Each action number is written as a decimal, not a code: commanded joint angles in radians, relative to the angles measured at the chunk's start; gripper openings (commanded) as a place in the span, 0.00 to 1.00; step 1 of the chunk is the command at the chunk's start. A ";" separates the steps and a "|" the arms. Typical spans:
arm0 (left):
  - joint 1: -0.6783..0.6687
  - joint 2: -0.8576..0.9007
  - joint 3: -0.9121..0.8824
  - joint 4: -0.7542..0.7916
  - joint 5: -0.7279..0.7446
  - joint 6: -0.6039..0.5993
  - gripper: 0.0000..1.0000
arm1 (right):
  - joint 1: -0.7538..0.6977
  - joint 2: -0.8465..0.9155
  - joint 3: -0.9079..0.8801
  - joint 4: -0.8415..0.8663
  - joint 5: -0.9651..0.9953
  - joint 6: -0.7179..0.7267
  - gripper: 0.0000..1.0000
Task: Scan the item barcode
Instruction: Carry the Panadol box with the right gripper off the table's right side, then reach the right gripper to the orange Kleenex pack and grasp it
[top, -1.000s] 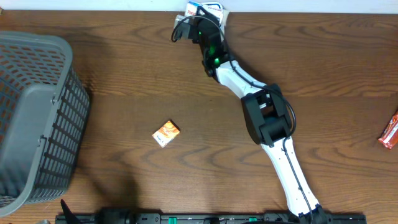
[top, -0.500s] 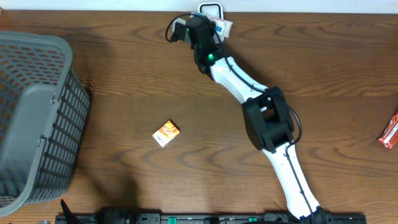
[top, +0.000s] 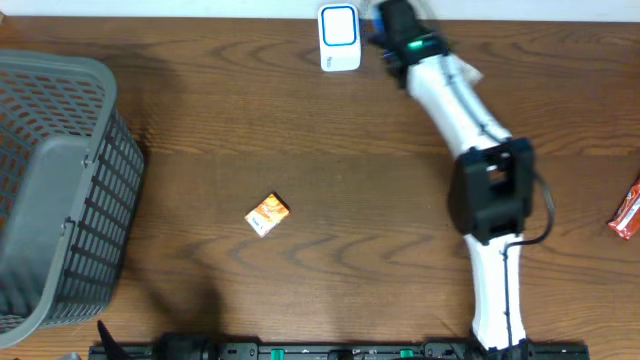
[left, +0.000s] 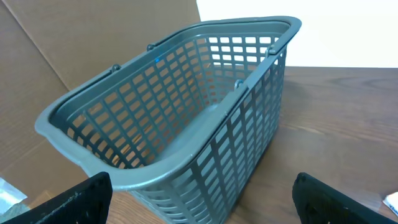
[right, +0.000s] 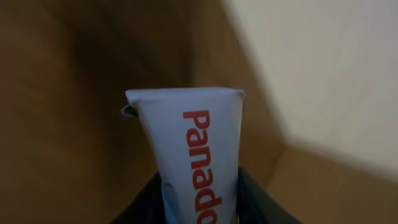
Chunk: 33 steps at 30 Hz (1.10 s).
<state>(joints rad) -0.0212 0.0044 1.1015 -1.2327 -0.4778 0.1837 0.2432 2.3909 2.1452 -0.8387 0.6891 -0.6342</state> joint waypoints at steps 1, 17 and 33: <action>0.005 -0.001 0.002 -0.002 -0.005 -0.002 0.93 | -0.164 -0.005 0.000 -0.117 -0.064 0.277 0.25; 0.005 -0.001 0.002 -0.002 -0.005 -0.002 0.93 | -0.840 -0.022 -0.002 -0.420 -0.731 0.623 0.99; 0.005 -0.001 0.002 -0.002 -0.006 -0.002 0.93 | -0.128 -0.136 -0.003 -0.573 -1.148 0.812 0.99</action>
<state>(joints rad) -0.0212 0.0044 1.1015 -1.2335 -0.4778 0.1837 -0.0177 2.2112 2.1487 -1.3945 -0.3355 0.0998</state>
